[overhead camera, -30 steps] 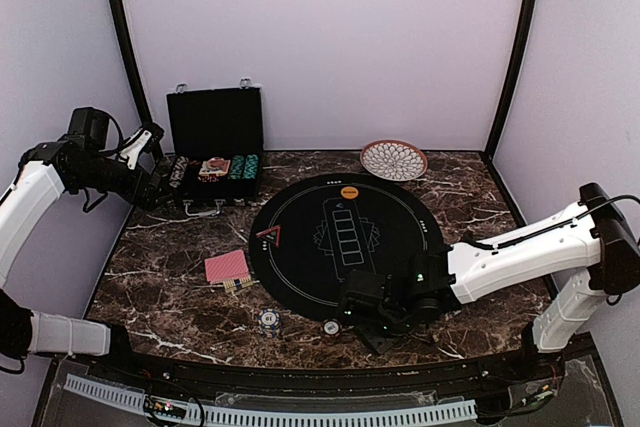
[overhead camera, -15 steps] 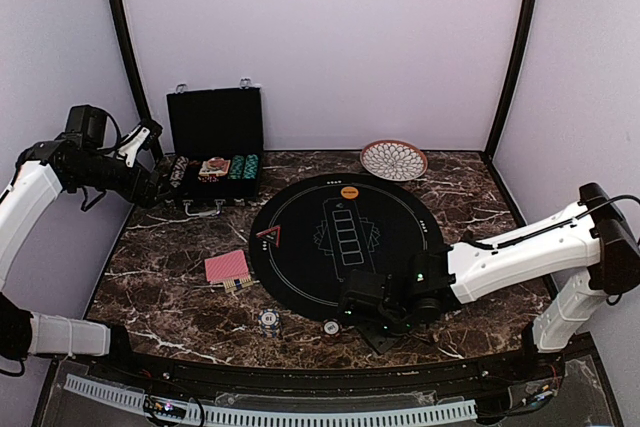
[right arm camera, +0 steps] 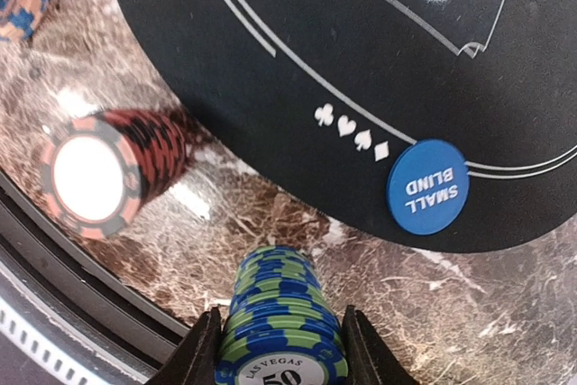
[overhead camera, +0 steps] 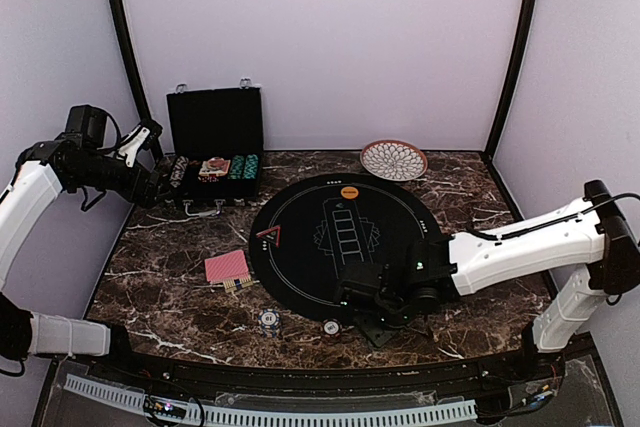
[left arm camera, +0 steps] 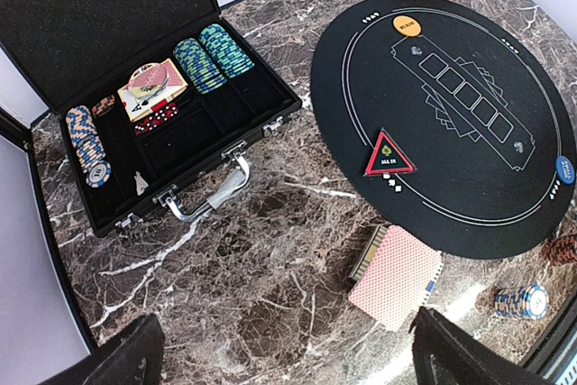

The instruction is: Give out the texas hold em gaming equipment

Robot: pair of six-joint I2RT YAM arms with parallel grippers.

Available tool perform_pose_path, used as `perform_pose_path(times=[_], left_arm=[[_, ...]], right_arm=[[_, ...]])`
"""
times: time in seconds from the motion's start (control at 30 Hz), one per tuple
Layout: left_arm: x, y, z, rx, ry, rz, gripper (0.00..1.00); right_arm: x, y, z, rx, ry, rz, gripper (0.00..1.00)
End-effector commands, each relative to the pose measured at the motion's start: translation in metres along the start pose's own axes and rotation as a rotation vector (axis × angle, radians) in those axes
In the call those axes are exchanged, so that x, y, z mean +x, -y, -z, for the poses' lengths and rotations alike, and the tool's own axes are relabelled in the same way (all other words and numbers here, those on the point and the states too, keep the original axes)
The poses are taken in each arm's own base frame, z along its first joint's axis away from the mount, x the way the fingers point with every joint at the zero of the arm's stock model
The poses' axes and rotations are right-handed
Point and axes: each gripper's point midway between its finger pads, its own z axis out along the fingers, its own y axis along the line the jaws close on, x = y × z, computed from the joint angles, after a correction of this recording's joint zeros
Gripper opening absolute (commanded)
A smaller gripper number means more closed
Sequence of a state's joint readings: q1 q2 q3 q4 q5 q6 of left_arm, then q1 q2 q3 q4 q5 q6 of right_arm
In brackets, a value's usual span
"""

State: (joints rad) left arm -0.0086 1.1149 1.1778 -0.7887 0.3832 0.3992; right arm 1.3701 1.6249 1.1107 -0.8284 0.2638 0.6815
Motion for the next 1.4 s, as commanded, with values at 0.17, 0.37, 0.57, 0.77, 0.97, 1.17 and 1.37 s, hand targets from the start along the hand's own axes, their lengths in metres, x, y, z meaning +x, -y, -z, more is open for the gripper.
perform_pose_path(times=[0.17, 0.37, 0.57, 0.77, 0.97, 1.17, 1.37], left_arm=[[-0.006, 0.002, 0.012, -0.004, 0.023, -0.005, 0.99], [-0.006, 0.003, 0.011, 0.003, 0.024, -0.002, 0.99], [-0.007, 0.004, 0.012, 0.004, 0.026, -0.005, 0.99], [-0.006, 0.005, 0.014, 0.008, 0.026, -0.010, 0.99], [-0.008, 0.006, 0.014, 0.015, 0.031, -0.011, 0.99], [-0.008, 0.007, 0.016, 0.016, 0.033, -0.017, 0.99], [-0.006, 0.009, 0.015, 0.020, 0.033, -0.020, 0.99]], right_arm=[[-0.058, 0.020, 0.047, -0.036, 0.132, -0.095, 0.00], [-0.091, 0.044, 0.048, 0.005, 0.154, -0.136, 0.00], [-0.130, 0.072, 0.035, 0.058, 0.176, -0.176, 0.00], [-0.171, 0.122, 0.020, 0.095, 0.221, -0.272, 0.00], [-0.211, 0.182, -0.010, 0.128, 0.249, -0.361, 0.00], [-0.249, 0.221, -0.047, 0.129, 0.253, -0.414, 0.00], [-0.272, 0.242, -0.077, 0.147, 0.246, -0.428, 0.00]])
